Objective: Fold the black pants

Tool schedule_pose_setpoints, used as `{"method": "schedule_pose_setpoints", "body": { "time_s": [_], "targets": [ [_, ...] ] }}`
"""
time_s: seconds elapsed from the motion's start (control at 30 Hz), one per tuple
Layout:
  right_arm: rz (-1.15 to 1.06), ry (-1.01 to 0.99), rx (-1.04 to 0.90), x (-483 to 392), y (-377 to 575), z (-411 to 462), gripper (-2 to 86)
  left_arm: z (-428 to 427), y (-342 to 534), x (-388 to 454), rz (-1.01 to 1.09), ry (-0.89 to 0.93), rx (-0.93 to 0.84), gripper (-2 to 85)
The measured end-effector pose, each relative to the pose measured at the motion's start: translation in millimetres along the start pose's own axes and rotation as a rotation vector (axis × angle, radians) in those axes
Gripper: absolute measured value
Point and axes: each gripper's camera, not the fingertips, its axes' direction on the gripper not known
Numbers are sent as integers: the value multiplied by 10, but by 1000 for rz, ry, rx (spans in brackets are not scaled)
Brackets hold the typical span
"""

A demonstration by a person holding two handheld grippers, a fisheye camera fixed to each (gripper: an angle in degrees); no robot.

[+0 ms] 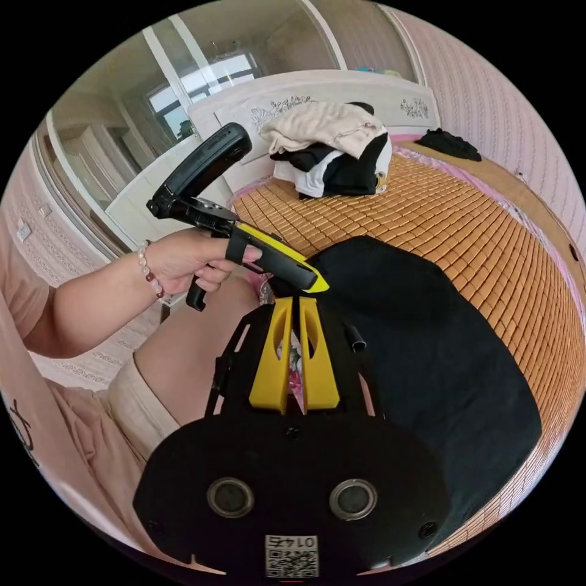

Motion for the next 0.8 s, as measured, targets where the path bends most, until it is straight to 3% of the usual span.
{"method": "schedule_pose_setpoints", "body": {
  "time_s": [0.07,0.17,0.27,0.37,0.5,0.63,0.73,0.8],
  "targets": [
    [-14,-15,-32,41,32,21,13,119,119,-92,-60,85,31,19],
    [-18,36,-1,186,60,-203,18,35,223,84,-22,53,107,16],
    [64,72,80,507,-8,-582,30,-154,300,582,144,35,225,12],
    [84,66,118,804,-244,-809,64,69,363,1092,303,-37,165,8],
    [1,72,-26,862,-708,-556,193,495,449,1398,336,-31,93,6],
    [-223,206,-193,554,-1034,31,184,666,511,1548,352,-96,94,6],
    [-261,259,-413,659,-1213,619,161,740,533,1590,369,-140,73,9],
    [-235,246,-459,771,-1279,736,131,743,552,1565,353,-121,73,9]
  ]
}}
